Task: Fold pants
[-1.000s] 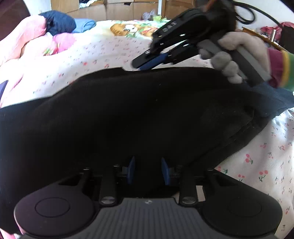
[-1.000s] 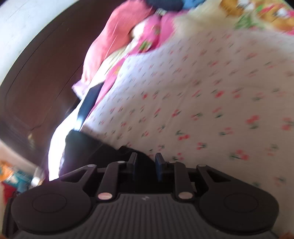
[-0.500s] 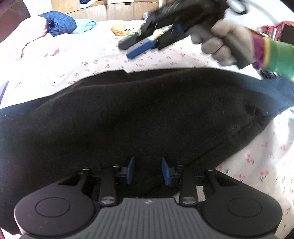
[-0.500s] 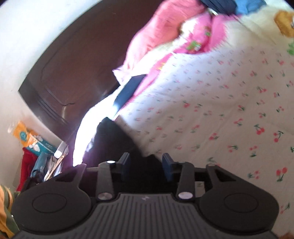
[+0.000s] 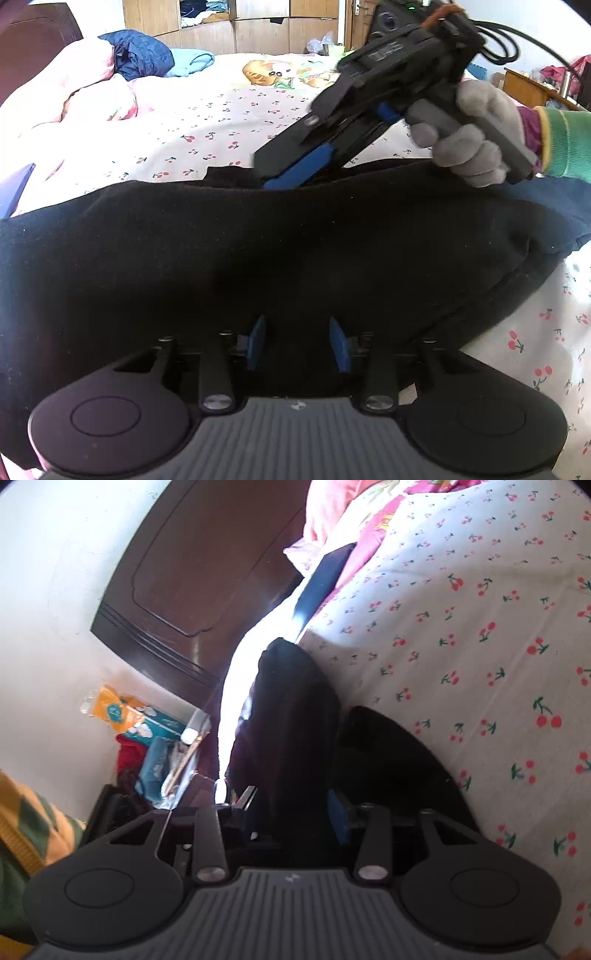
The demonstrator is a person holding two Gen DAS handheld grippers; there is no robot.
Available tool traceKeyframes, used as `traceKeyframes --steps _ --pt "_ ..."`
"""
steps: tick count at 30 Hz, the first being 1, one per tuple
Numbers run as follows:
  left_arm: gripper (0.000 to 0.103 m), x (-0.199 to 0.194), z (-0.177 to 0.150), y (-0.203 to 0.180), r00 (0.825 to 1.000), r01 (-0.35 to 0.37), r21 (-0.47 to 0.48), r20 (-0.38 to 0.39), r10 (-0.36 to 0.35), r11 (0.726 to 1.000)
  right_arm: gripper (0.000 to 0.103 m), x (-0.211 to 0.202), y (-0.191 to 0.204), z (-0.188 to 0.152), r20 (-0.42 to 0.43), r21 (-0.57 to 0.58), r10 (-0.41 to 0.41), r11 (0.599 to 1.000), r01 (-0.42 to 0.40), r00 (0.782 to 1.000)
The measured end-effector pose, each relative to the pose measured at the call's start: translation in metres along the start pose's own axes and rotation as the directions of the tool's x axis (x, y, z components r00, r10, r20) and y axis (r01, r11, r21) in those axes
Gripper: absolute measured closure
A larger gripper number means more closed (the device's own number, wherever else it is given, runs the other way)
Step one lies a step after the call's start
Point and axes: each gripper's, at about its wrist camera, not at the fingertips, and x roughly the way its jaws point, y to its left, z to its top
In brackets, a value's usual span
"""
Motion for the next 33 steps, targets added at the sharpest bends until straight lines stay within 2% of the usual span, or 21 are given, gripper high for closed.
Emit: traceKeyframes --steps 6,10,13,17,21,23,24,25,27,28,29,30,31,32,33 --pt "0.051 -0.003 0.000 0.003 1.000 0.015 -0.017 0.001 -0.015 1.000 0.062 0.004 -0.030 0.018 0.094 0.122 -0.032 0.992 0.020 0.995" --pt "0.051 -0.004 -0.002 0.002 1.000 0.022 -0.024 0.007 -0.022 0.999 0.055 -0.005 -0.018 0.021 0.114 0.070 -0.070 0.996 0.062 0.991" --pt "0.051 -0.002 0.000 0.009 0.999 0.032 -0.031 0.008 -0.032 0.999 0.055 -0.013 -0.022 0.021 0.144 0.096 -0.111 0.991 0.098 0.983" --pt "0.050 -0.001 -0.001 0.013 0.999 0.034 -0.033 0.011 -0.033 0.999 0.055 -0.003 -0.032 0.025 0.097 0.102 -0.135 0.987 0.125 0.986" --pt "0.050 0.000 -0.002 0.016 0.999 0.042 -0.042 0.013 -0.041 0.998 0.056 0.014 -0.036 0.029 0.040 0.138 -0.078 0.988 0.072 0.996" --pt "0.050 0.000 -0.003 0.018 0.999 0.048 -0.049 0.015 -0.047 0.998 0.068 0.014 -0.041 0.031 0.058 0.205 -0.018 0.979 0.006 0.998" --pt "0.050 0.000 -0.003 0.020 0.999 0.050 -0.051 0.017 -0.049 0.997 0.071 0.012 -0.046 0.030 0.091 0.246 0.022 0.968 -0.044 0.996" --pt "0.050 0.000 -0.003 0.021 0.999 0.052 -0.054 0.018 -0.051 0.997 0.071 0.010 -0.050 0.028 0.133 0.279 0.041 0.957 -0.077 0.990" --pt "0.050 0.000 -0.004 0.023 0.998 0.058 -0.059 0.019 -0.057 0.997 0.079 0.009 -0.058 0.022 0.193 0.327 0.043 0.939 -0.105 0.980" --pt "0.049 0.000 -0.004 0.025 0.998 0.061 -0.062 0.020 -0.060 0.996 0.092 0.009 -0.060 0.019 0.207 0.347 0.013 0.934 -0.086 0.978" --pt "0.049 0.000 -0.004 0.026 0.998 0.064 -0.066 0.022 -0.062 0.996 0.096 0.006 -0.061 0.015 0.231 0.363 -0.023 0.930 -0.064 0.973" --pt "0.049 0.000 -0.004 0.027 0.998 0.065 -0.068 0.022 -0.064 0.996 0.096 0.001 -0.063 0.010 0.278 0.381 -0.039 0.922 -0.073 0.960" --pt "0.049 0.000 -0.004 0.028 0.998 0.066 -0.070 0.022 -0.065 0.995 0.097 -0.005 -0.065 0.004 0.341 0.405 -0.033 0.907 -0.115 0.940" --pt "0.049 0.000 -0.004 0.028 0.998 0.067 -0.072 0.022 -0.065 0.995 0.102 -0.014 -0.068 -0.002 0.407 0.423 -0.029 0.892 -0.160 0.913" --pt "0.049 0.000 -0.004 0.029 0.998 0.067 -0.073 0.022 -0.066 0.995 0.102 -0.022 -0.069 -0.006 0.470 0.420 -0.041 0.889 -0.182 0.882"
